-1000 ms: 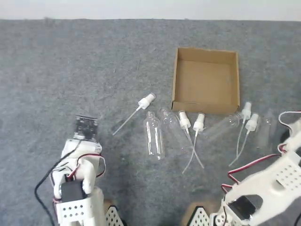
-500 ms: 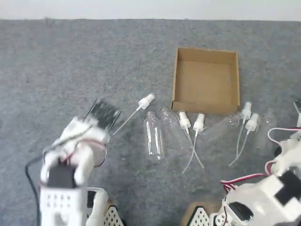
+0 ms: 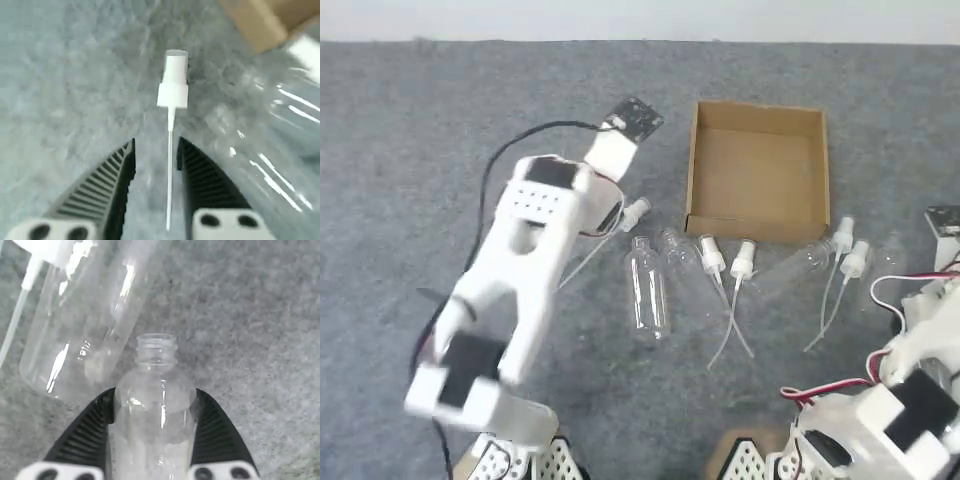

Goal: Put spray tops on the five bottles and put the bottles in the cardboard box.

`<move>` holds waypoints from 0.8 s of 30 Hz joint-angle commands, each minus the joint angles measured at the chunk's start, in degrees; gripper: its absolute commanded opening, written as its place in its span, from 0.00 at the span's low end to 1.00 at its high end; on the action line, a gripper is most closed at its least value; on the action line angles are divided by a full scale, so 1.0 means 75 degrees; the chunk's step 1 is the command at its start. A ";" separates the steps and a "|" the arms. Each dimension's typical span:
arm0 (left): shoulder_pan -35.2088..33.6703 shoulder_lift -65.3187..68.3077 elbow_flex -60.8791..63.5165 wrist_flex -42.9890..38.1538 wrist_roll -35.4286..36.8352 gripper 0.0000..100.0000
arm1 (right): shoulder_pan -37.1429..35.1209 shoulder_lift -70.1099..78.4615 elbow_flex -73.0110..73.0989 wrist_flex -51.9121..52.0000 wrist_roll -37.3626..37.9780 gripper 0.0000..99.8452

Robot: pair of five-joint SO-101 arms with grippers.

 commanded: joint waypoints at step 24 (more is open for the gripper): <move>0.0199 0.4255 -0.3393 -0.1360 -0.0281 0.18 | -0.0170 -0.0545 0.0246 -0.0475 0.0070 0.01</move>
